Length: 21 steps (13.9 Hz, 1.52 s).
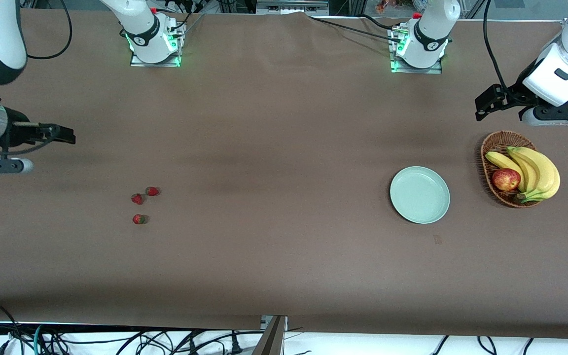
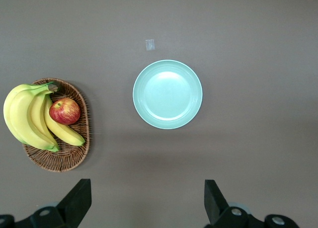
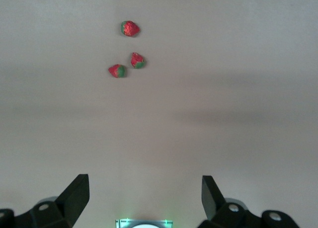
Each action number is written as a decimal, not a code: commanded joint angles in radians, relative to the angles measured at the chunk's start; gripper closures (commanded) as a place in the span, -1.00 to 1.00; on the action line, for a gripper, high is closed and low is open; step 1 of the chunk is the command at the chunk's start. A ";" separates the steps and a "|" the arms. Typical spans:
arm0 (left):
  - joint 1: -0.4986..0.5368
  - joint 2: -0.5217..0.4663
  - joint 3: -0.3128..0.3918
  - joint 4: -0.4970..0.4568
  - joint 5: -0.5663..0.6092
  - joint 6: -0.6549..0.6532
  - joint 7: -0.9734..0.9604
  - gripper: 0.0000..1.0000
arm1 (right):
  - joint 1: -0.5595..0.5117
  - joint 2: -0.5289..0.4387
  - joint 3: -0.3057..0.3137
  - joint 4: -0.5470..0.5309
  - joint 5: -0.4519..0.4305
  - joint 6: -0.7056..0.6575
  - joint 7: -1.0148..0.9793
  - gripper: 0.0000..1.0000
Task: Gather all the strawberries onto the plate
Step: 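Reach the right gripper down over the cluster of strawberries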
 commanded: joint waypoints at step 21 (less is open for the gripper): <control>-0.001 0.016 -0.001 0.034 -0.016 -0.024 0.003 -1.00 | 0.049 0.515 -0.001 -0.041 0.037 0.756 -0.067 -1.00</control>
